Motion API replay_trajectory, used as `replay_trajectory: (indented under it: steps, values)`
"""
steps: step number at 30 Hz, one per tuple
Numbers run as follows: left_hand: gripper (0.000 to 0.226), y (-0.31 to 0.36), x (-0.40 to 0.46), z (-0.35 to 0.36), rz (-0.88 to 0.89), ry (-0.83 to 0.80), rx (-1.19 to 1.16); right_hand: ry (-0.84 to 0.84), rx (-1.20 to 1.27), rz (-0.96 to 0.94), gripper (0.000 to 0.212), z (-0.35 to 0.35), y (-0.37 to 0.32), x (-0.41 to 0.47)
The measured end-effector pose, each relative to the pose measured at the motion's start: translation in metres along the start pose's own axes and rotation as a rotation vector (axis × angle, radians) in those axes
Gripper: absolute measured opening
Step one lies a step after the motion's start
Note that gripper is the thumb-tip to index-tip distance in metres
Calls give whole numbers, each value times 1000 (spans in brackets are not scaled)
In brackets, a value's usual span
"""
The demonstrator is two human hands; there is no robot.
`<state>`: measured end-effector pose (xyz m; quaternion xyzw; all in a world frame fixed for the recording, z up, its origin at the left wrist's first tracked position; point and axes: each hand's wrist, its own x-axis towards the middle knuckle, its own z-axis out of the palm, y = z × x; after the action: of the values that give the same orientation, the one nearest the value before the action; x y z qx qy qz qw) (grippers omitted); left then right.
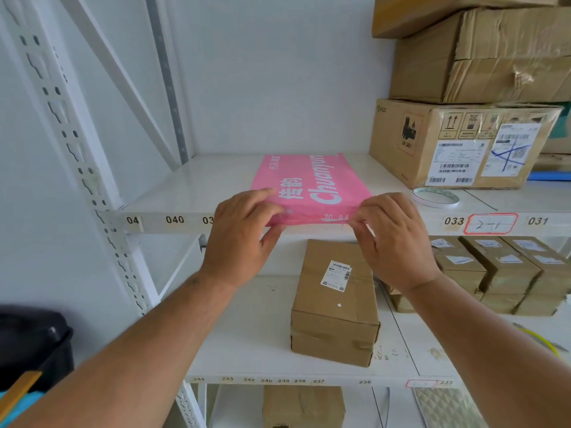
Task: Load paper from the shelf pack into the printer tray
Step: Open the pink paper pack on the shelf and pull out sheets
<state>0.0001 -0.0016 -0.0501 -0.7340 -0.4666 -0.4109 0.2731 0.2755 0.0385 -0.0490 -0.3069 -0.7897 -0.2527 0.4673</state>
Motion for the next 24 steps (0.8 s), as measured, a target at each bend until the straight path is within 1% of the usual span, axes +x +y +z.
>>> replay_trajectory:
  steps: [5,9,15,21,24]
  values:
    - [17,-7,3,-5,177,74,141,-40,40,29,9,-3,2,4]
    - [15,-11,6,-5,275,112,272,-15,44,21,10,-3,2,4]
    - [14,-11,-1,-6,291,101,251,19,-13,-32,11,-4,9,-1]
    - [20,-29,1,-12,327,109,249,-34,40,2,11,-13,8,5]
    - [20,-34,1,-14,311,64,195,-59,33,2,11,-17,8,7]
